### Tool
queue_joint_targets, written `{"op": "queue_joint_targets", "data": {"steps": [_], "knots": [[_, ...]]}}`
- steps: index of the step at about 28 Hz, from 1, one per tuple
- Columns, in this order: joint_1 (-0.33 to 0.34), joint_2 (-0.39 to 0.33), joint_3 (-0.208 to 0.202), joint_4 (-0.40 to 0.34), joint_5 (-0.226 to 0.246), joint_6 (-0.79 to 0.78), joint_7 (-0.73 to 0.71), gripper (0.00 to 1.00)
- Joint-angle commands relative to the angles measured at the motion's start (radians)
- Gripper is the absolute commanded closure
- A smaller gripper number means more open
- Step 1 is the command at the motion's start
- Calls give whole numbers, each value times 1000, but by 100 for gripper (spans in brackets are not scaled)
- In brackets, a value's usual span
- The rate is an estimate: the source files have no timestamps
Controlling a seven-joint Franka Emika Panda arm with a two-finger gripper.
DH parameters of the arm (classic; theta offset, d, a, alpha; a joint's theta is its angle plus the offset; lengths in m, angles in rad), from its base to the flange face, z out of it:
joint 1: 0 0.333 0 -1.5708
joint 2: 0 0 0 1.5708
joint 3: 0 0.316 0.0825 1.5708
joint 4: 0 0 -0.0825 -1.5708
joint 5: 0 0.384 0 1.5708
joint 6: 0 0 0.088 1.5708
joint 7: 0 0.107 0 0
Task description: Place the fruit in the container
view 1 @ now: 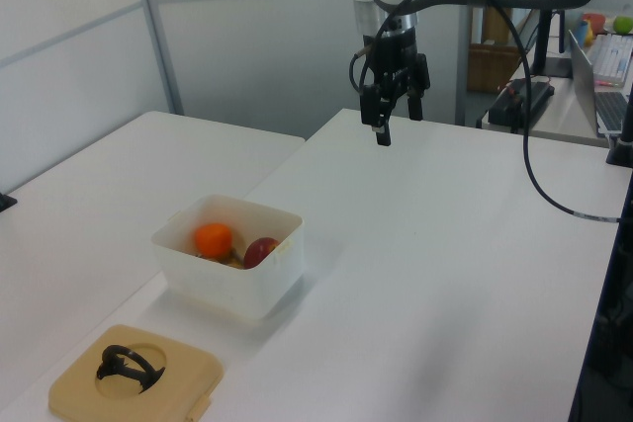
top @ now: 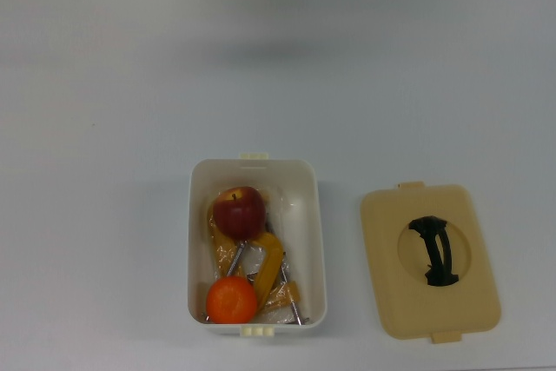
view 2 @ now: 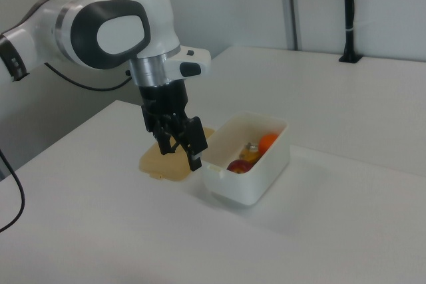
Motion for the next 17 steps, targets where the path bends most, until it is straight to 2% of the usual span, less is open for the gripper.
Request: {"op": "queue_joint_targets", "data": {"steps": [1, 8, 17], "knots": [[10, 4, -10, 13, 22, -13, -38, 0], [42, 2, -49, 13, 23, -13, -40, 0], [36, 2, -50, 13, 26, -12, -40, 0]]}}
